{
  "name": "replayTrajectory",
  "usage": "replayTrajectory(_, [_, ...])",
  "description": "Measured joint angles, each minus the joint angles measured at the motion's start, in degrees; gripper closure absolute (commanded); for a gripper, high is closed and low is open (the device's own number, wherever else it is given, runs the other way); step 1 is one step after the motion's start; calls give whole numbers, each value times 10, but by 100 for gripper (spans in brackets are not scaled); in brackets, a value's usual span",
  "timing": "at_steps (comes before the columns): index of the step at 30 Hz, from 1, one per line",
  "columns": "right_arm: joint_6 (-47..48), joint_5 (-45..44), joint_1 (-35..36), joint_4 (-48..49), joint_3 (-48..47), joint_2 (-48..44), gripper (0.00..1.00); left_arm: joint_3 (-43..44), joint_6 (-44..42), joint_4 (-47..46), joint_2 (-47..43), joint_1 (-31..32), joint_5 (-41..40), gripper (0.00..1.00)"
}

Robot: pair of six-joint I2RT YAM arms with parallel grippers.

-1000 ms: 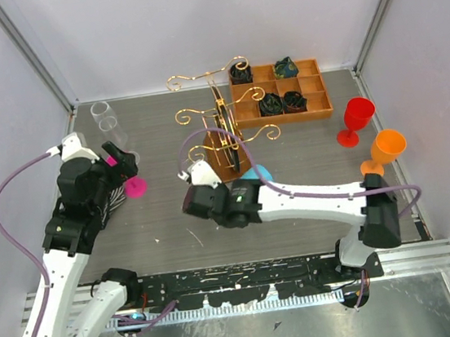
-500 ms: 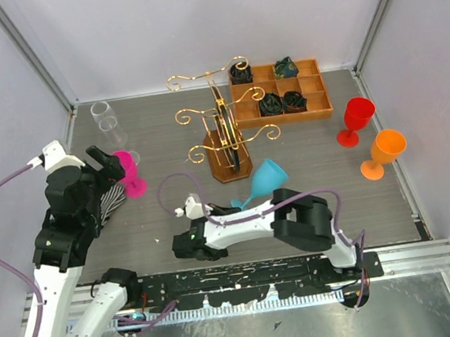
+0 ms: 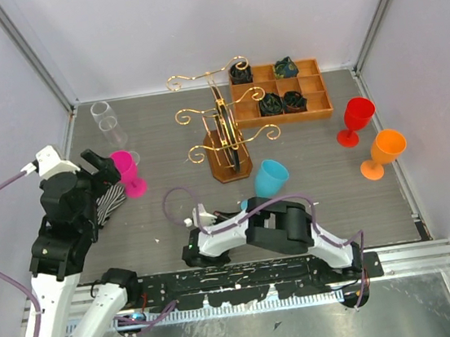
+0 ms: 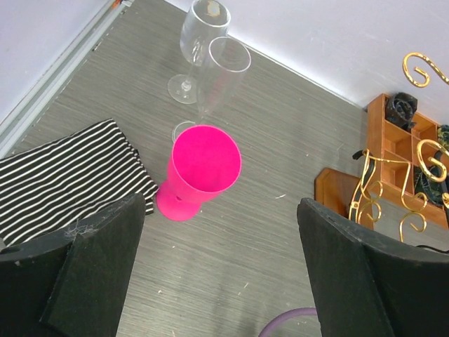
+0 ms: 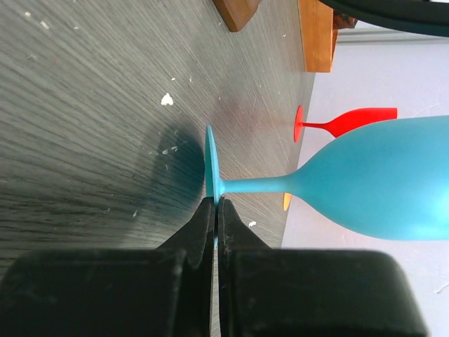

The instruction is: Take the wine glass off the wine glass rack

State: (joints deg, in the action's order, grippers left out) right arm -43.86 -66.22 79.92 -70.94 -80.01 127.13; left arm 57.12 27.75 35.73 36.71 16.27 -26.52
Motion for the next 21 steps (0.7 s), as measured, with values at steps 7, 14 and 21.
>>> replayTrajectory(7, [22,3,9,13,0,14,99,2,-10,10,3,0,-3,4])
replayTrajectory(14, [47,24,13,37,-1,22,86,18,-16,17,8,0,-13,4])
replayTrajectory(21, [63,52,20,62,-2,22,71,29,-18,17,17,0,-14,4])
